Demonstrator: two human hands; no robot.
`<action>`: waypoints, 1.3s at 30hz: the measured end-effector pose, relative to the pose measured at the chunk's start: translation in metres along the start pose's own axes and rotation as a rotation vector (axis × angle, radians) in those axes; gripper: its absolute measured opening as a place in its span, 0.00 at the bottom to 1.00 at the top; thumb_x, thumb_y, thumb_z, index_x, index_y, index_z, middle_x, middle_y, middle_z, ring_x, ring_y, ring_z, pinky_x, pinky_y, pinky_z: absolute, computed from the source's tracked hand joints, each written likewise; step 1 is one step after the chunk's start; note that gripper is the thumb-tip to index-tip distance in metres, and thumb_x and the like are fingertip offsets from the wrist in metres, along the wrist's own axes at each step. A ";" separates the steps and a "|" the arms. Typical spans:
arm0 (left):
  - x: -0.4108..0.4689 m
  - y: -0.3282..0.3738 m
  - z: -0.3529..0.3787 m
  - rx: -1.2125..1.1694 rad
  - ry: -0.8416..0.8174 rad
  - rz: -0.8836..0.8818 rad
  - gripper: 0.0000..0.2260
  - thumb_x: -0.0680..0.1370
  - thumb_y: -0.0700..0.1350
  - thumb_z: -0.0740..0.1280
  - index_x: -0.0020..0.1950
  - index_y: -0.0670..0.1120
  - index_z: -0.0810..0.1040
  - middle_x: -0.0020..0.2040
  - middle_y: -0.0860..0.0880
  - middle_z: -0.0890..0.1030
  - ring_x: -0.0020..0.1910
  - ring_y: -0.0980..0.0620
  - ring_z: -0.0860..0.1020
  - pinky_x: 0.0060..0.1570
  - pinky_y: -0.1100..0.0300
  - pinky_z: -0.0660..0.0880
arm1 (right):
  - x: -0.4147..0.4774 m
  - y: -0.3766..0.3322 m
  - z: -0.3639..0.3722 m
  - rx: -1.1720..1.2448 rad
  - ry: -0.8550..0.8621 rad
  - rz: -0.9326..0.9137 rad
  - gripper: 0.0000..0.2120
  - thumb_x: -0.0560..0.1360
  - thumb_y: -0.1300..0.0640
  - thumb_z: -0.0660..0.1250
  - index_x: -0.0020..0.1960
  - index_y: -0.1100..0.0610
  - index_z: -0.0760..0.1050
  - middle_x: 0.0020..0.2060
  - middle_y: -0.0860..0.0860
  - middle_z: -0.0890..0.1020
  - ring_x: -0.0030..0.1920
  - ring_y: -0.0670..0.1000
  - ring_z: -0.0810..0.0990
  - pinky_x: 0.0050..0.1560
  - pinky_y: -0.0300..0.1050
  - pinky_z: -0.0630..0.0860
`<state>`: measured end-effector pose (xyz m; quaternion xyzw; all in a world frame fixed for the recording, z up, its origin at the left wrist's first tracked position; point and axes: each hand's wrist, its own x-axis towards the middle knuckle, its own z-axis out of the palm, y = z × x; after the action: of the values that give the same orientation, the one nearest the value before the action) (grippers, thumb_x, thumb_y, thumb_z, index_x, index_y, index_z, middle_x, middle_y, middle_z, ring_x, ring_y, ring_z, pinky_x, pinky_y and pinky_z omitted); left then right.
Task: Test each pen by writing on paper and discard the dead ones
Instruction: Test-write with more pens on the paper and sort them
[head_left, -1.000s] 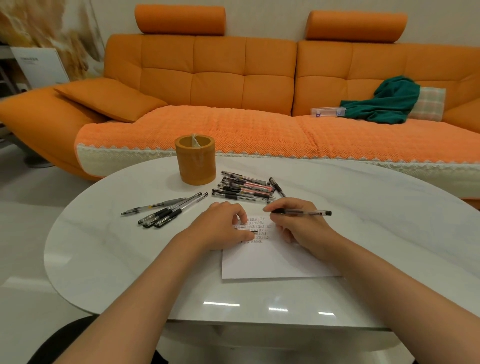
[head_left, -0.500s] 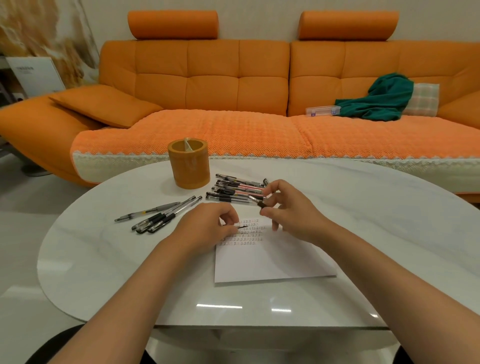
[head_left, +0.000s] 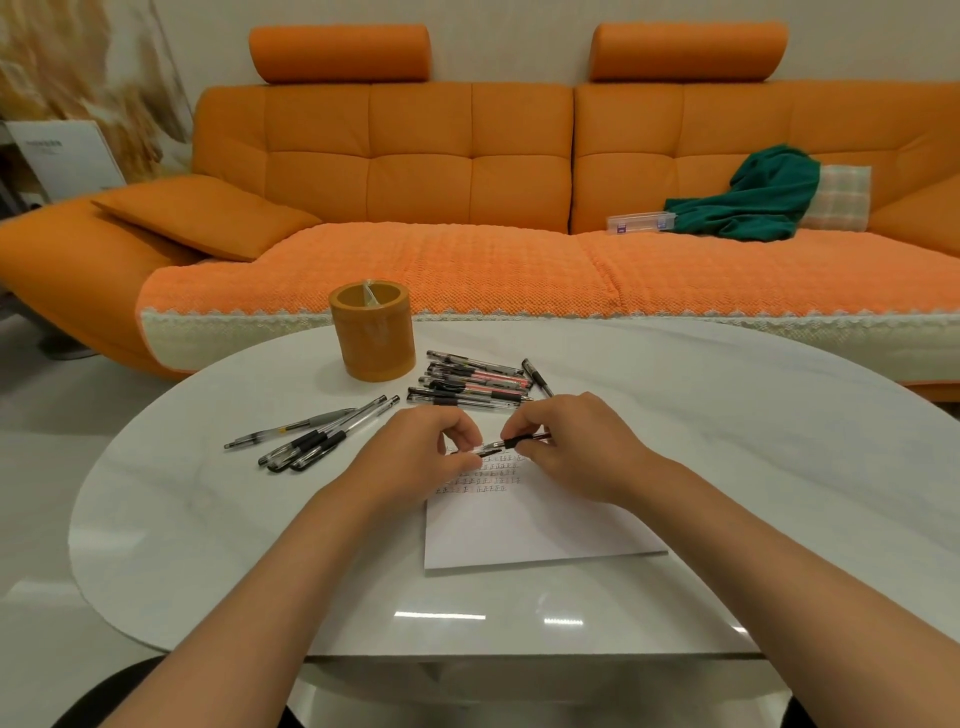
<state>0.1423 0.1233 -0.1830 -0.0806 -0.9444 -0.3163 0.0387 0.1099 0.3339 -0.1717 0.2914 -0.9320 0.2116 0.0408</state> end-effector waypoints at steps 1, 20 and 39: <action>-0.001 0.001 0.000 -0.008 -0.002 0.002 0.06 0.74 0.50 0.76 0.45 0.59 0.80 0.42 0.61 0.81 0.40 0.57 0.77 0.41 0.60 0.77 | 0.000 0.000 0.001 0.002 -0.016 -0.007 0.09 0.78 0.54 0.67 0.54 0.43 0.82 0.48 0.39 0.84 0.36 0.33 0.72 0.45 0.37 0.66; -0.016 0.023 -0.009 -0.422 -0.198 -0.160 0.11 0.77 0.50 0.72 0.38 0.48 0.87 0.33 0.47 0.81 0.34 0.56 0.75 0.39 0.62 0.73 | 0.001 -0.022 0.013 -0.419 0.194 -0.192 0.32 0.69 0.27 0.53 0.24 0.55 0.62 0.17 0.50 0.60 0.22 0.50 0.57 0.27 0.43 0.53; 0.003 -0.011 -0.024 -0.143 0.182 -0.186 0.06 0.80 0.52 0.68 0.51 0.53 0.83 0.46 0.57 0.81 0.44 0.58 0.76 0.39 0.60 0.70 | 0.017 -0.001 0.014 0.081 0.048 -0.059 0.12 0.78 0.63 0.66 0.56 0.49 0.74 0.48 0.39 0.68 0.45 0.40 0.70 0.47 0.35 0.66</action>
<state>0.1380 0.1005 -0.1696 0.0337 -0.9155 -0.3909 0.0888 0.0969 0.3180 -0.1808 0.3152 -0.9124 0.2549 0.0575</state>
